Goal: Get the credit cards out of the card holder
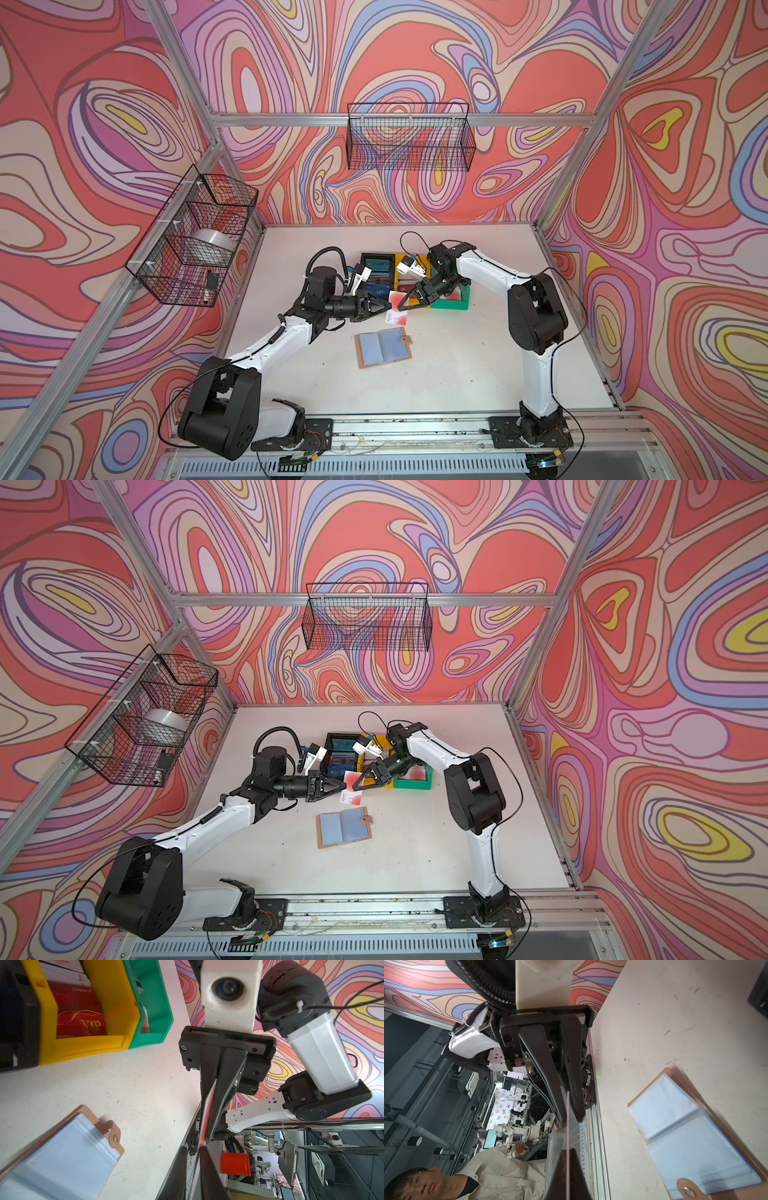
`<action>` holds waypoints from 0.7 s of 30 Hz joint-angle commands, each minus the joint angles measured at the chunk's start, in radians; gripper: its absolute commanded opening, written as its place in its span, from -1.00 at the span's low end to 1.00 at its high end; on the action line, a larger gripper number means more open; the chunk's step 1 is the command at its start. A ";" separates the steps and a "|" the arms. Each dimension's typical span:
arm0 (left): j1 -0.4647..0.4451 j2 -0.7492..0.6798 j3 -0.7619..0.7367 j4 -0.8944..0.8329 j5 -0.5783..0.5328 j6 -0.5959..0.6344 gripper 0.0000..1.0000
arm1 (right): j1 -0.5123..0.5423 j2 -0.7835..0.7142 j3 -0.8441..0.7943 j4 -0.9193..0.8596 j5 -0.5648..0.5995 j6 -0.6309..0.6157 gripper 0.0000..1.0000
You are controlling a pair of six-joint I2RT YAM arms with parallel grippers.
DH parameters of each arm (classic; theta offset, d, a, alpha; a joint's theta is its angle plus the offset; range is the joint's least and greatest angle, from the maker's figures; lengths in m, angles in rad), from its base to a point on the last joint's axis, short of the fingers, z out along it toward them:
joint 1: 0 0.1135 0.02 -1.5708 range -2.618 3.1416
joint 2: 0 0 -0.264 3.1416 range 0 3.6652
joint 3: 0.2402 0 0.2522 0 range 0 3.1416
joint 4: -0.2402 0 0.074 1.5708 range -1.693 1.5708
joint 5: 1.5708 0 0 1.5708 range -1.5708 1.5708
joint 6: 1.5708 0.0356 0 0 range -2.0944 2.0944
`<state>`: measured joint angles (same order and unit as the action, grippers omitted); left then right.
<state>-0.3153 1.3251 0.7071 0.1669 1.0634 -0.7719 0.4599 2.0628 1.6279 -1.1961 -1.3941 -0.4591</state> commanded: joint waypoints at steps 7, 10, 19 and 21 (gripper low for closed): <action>0.021 -0.026 0.014 -0.065 -0.039 0.037 -0.44 | 0.006 -0.092 -0.038 0.133 0.069 0.143 -0.99; 0.040 -0.049 0.005 -0.088 -0.040 0.045 -0.43 | 0.008 -0.099 -0.031 0.118 0.084 0.135 -0.99; 0.044 -0.067 -0.001 -0.137 -0.055 0.072 -0.41 | 0.005 -0.112 0.010 0.083 0.173 0.124 -1.00; 0.044 -0.067 -0.004 -0.130 -0.058 0.067 -0.41 | 0.005 -0.126 0.005 0.121 0.189 0.162 -1.00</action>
<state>-0.2749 1.2766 0.7071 0.0517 1.0187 -0.7250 0.4606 1.9903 1.6119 -1.1080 -1.2446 -0.3256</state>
